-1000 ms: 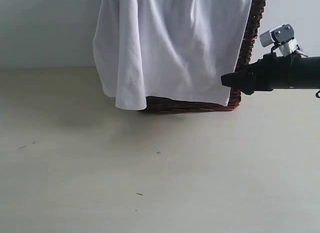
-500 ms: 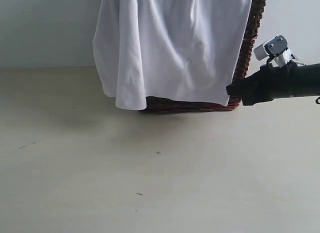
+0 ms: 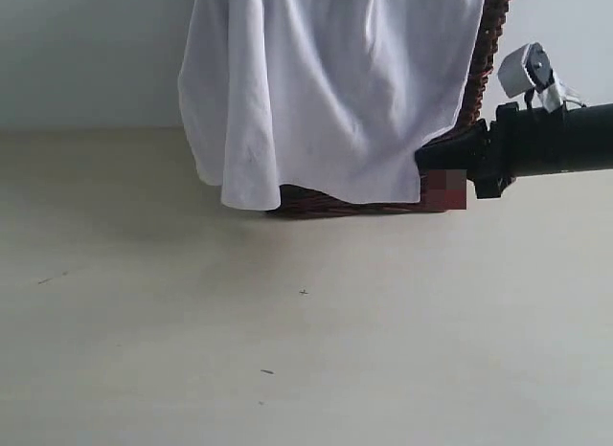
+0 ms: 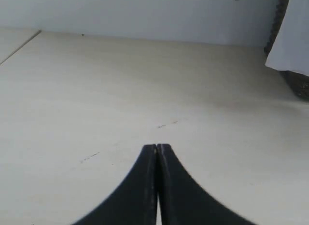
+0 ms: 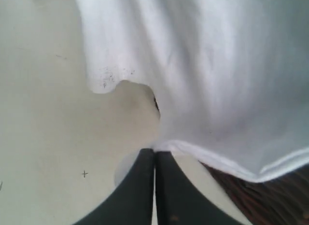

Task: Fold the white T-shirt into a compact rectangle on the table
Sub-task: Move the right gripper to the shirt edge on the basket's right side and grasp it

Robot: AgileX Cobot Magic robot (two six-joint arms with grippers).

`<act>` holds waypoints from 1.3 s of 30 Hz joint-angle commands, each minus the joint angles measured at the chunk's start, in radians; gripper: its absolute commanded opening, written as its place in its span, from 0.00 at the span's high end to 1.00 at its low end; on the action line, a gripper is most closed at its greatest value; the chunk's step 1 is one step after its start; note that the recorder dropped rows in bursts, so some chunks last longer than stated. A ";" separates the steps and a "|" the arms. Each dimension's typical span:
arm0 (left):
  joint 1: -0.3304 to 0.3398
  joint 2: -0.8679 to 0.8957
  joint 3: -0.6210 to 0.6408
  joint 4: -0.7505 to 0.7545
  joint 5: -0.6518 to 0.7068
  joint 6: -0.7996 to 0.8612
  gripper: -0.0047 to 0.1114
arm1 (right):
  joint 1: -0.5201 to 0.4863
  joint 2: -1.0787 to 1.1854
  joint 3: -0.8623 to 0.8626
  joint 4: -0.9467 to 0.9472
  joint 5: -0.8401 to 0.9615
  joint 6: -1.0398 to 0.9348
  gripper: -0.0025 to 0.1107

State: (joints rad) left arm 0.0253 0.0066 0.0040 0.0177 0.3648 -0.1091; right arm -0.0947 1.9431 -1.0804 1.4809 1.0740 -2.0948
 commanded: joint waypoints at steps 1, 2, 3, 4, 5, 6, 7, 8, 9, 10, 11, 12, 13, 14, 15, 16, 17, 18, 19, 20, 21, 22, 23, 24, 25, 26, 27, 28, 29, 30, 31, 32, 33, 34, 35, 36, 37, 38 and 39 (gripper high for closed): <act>-0.005 -0.007 -0.004 -0.003 -0.011 0.001 0.96 | 0.001 -0.013 -0.004 -0.087 -0.051 0.017 0.96; -0.005 -0.007 -0.004 -0.003 -0.011 0.001 0.96 | 0.001 -0.011 -0.004 -0.099 -0.090 0.043 0.93; -0.005 -0.007 -0.004 -0.003 -0.011 0.001 0.96 | 0.001 -0.011 -0.004 -0.106 -0.133 0.069 0.90; -0.005 -0.007 -0.004 -0.003 -0.011 0.001 0.96 | 0.001 -0.009 -0.004 -0.111 -0.171 0.094 0.85; -0.005 -0.007 -0.004 -0.003 -0.011 0.001 0.96 | 0.001 -0.009 -0.004 -0.111 -0.201 0.112 0.80; -0.005 -0.007 -0.004 -0.003 -0.011 0.001 0.96 | 0.001 -0.009 -0.004 -0.111 -0.217 0.112 0.75; -0.005 -0.007 -0.004 -0.003 -0.011 0.001 0.96 | 0.001 -0.009 -0.004 -0.111 -0.231 0.110 0.70; -0.005 -0.007 -0.004 -0.003 -0.011 0.001 0.96 | 0.001 -0.009 -0.004 -0.109 -0.237 0.105 0.65; -0.005 -0.007 -0.004 -0.003 -0.011 0.001 0.96 | 0.001 -0.009 -0.004 -0.102 -0.240 0.100 0.61; -0.005 -0.007 -0.004 -0.003 -0.011 0.001 0.96 | 0.001 -0.009 -0.004 -0.094 -0.243 0.096 0.59; -0.005 -0.007 -0.004 -0.003 -0.011 0.001 0.96 | 0.001 -0.009 -0.004 -0.082 -0.247 0.090 0.57; -0.005 -0.007 -0.004 -0.003 -0.011 0.001 0.96 | 0.001 -0.009 -0.004 -0.071 -0.259 0.081 0.56; -0.005 -0.007 -0.004 -0.003 -0.011 0.001 0.96 | 0.001 -0.009 -0.004 -0.059 -0.273 0.077 0.55; -0.005 -0.007 -0.004 -0.003 -0.011 0.001 0.96 | 0.001 -0.009 -0.004 -0.036 -0.289 0.075 0.54; -0.005 -0.007 -0.004 -0.003 -0.011 0.001 0.96 | 0.001 -0.005 -0.004 -0.006 -0.305 0.075 0.53; -0.005 -0.007 -0.004 -0.003 -0.011 0.001 0.96 | 0.001 0.000 -0.004 0.022 -0.314 0.075 0.52; -0.005 -0.007 -0.004 -0.003 -0.011 0.001 0.96 | 0.001 0.011 -0.004 0.063 -0.320 0.064 0.50; -0.005 -0.007 -0.004 -0.003 -0.011 0.001 0.96 | 0.001 0.022 -0.004 0.096 -0.320 0.042 0.48; -0.005 -0.007 -0.004 -0.003 -0.011 0.001 0.96 | 0.001 0.032 -0.004 0.123 -0.314 0.025 0.46; -0.005 -0.007 -0.004 -0.003 -0.011 0.001 0.96 | 0.001 0.048 -0.004 0.143 -0.300 0.013 0.44; -0.005 -0.007 -0.004 -0.003 -0.011 0.001 0.96 | 0.001 0.057 -0.004 0.150 -0.288 0.013 0.43; -0.005 -0.007 -0.004 -0.003 -0.011 0.001 0.96 | 0.001 0.066 -0.004 0.153 -0.270 0.013 0.43; -0.005 -0.007 -0.004 -0.003 -0.011 0.001 0.96 | 0.001 0.075 -0.004 0.153 -0.254 0.013 0.43; -0.005 -0.007 -0.004 -0.003 -0.011 0.001 0.96 | 0.001 0.084 -0.004 0.159 -0.246 0.011 0.43; -0.005 -0.007 -0.004 -0.003 -0.011 0.001 0.96 | 0.001 0.091 -0.004 0.167 -0.243 0.005 0.43; -0.005 -0.007 -0.004 -0.003 -0.011 0.001 0.96 | 0.001 0.101 -0.004 0.185 -0.238 -0.014 0.43; -0.005 -0.007 -0.004 -0.003 -0.011 0.001 0.96 | 0.001 0.108 -0.004 0.201 -0.233 -0.014 0.44; -0.005 -0.007 -0.004 -0.003 -0.011 0.001 0.96 | 0.001 0.114 -0.004 0.223 -0.231 -0.014 0.45; -0.005 -0.007 -0.004 -0.003 -0.011 0.001 0.96 | 0.001 0.121 -0.004 0.238 -0.220 -0.014 0.49; -0.005 -0.007 -0.004 -0.003 -0.011 0.001 0.96 | 0.001 0.128 -0.006 0.248 -0.207 -0.014 0.52; -0.005 -0.007 -0.004 -0.003 -0.011 0.001 0.96 | 0.001 0.130 -0.006 0.248 -0.195 -0.014 0.56; -0.005 -0.007 -0.004 -0.003 -0.011 0.001 0.96 | 0.001 0.132 -0.009 0.248 -0.182 -0.014 0.62; -0.005 -0.007 -0.004 -0.003 -0.011 0.001 0.96 | 0.001 0.132 -0.009 0.248 -0.174 -0.014 0.67; -0.005 -0.007 -0.004 -0.003 -0.011 0.001 0.96 | 0.001 0.132 -0.014 0.246 -0.162 -0.014 0.73; -0.005 -0.007 -0.004 -0.003 -0.011 0.001 0.96 | 0.001 0.132 -0.015 0.245 -0.155 -0.014 0.79; -0.005 -0.007 -0.004 -0.003 -0.011 0.001 0.96 | 0.001 0.132 -0.015 0.245 -0.147 -0.014 0.83; -0.005 -0.007 -0.004 -0.003 -0.011 0.001 0.96 | 0.001 0.132 -0.015 0.248 -0.140 -0.014 0.88; -0.005 -0.007 -0.004 -0.003 -0.011 0.001 0.96 | 0.001 0.130 -0.015 0.248 -0.135 -0.014 0.92; -0.005 -0.007 -0.004 -0.003 -0.011 0.001 0.96 | 0.001 0.128 -0.015 0.245 -0.132 -0.014 0.94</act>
State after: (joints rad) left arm 0.0253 0.0066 0.0040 0.0177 0.3648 -0.1091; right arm -0.0947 2.0776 -1.0867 1.7136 0.9094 -2.0945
